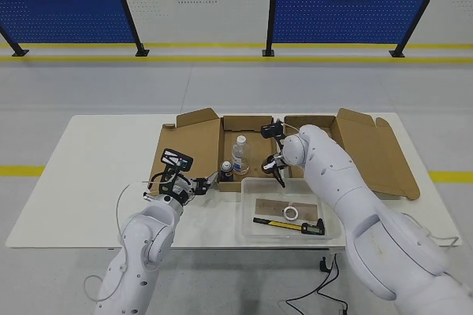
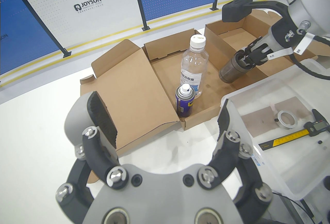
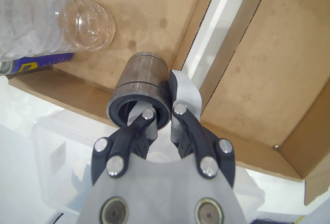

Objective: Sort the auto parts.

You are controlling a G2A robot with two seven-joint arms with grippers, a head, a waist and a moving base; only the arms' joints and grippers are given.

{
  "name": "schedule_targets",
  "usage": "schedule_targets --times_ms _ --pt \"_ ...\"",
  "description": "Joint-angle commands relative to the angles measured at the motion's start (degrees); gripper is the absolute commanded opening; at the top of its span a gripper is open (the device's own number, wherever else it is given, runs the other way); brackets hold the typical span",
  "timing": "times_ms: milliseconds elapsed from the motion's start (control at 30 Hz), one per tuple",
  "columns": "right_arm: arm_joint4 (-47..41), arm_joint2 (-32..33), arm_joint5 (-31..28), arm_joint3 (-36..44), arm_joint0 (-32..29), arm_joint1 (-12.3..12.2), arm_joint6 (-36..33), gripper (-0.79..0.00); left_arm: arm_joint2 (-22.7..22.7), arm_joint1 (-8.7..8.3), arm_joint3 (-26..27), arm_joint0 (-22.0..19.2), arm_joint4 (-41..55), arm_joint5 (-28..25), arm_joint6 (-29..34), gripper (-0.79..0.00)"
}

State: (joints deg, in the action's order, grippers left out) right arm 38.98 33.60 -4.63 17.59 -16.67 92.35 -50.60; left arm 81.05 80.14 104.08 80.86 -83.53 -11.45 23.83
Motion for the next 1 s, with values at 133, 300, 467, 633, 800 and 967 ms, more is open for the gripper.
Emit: schedule_targets --times_ms 133,300,467,633,800,967 --pt "1.20 -0.53 -1.98 -0.86 0.07 0.72 -1.67 -0.785 0.00 0.00 0.00 0.00 0.00 0.00 0.00 0.000" --pt "1.83 -0.63 -2.22 -1.50 0.17 1.27 -1.55 -0.782 0.00 0.00 0.00 0.00 0.00 0.00 0.00 0.000" --pt "2.27 -0.60 -2.81 -2.15 0.38 1.68 -1.81 -0.674 0.00 0.00 0.00 0.00 0.00 0.00 0.00 0.000" --pt "2.44 -0.39 -3.87 -2.83 0.67 1.96 -2.02 -0.582 0.00 0.00 0.00 0.00 0.00 0.00 0.00 0.000" --pt "2.58 -0.09 -4.37 -3.07 1.19 2.17 -1.71 -0.579 0.00 0.00 0.00 0.00 0.00 0.00 0.00 0.000" --pt "3.85 -0.05 -6.19 -2.66 2.37 2.10 0.07 -0.551 0.00 0.00 0.00 0.00 0.00 0.00 0.00 0.000"
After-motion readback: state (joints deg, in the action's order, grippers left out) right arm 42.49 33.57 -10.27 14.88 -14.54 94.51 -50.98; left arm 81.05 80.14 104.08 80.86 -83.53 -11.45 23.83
